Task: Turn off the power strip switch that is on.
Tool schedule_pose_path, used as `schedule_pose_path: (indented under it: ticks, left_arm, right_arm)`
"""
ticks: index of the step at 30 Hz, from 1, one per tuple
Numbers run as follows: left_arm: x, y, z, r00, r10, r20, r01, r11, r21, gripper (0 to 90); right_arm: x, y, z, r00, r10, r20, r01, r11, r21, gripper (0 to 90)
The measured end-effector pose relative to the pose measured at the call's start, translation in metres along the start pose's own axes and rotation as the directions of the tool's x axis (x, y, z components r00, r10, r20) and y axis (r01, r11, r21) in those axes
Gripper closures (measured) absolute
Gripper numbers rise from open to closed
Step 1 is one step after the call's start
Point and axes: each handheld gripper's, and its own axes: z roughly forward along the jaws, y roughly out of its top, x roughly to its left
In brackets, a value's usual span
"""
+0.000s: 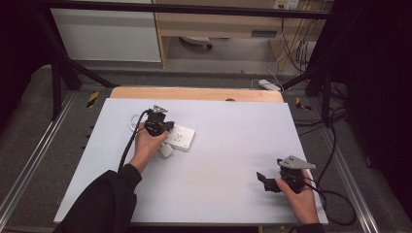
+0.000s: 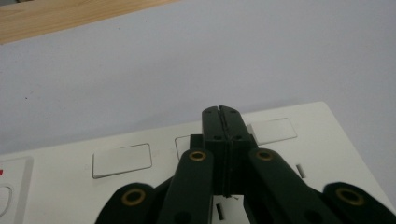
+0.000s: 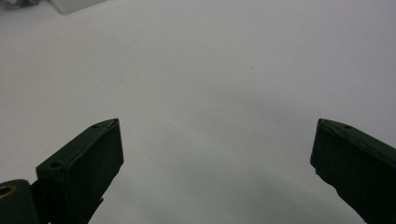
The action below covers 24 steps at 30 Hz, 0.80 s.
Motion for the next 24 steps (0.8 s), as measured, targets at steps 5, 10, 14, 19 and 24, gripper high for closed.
schedule_pose_path:
  ticks: [5, 10, 14, 19, 24]
  left_arm:
    - [-0.0001, -0.0005, 0.001, 1.0, 0.001, -0.002, -0.001, 1.0, 0.004, 90.0]
    - [0.0006, -0.0009, 0.0018, 1.0, 0.0, -0.002, 0.0, 1.0, 0.005, 90.0]
    - [0.0001, -0.001, 0.0019, 1.0, 0.0, -0.001, 0.0, 1.0, 0.005, 90.0]
    - [-0.0011, -0.0008, 0.0018, 1.0, 0.006, 0.0, -0.006, 1.0, 0.005, 90.0]
    - [-0.0018, -0.0013, 0.0016, 1.0, 0.007, 0.002, -0.007, 1.0, 0.004, 90.0]
  right_arm:
    - [0.0001, 0.0, 0.0002, 1.0, 0.0, 0.001, 0.0, 1.0, -0.001, 3.0]
    - [0.0, 0.0, 0.0, 1.0, -0.001, 0.0, 0.001, 1.0, 0.0, 3.0]
    - [0.0, 0.0, 0.0002, 1.0, 0.0, 0.0, 0.0, 1.0, 0.0, 3.0]
    - [0.0001, 0.0, 0.0, 1.0, 0.0, -0.001, 0.0, 1.0, -0.001, 3.0]
    - [0.0001, 0.0, 0.0, 1.0, 0.0, -0.001, 0.0, 1.0, -0.001, 3.0]
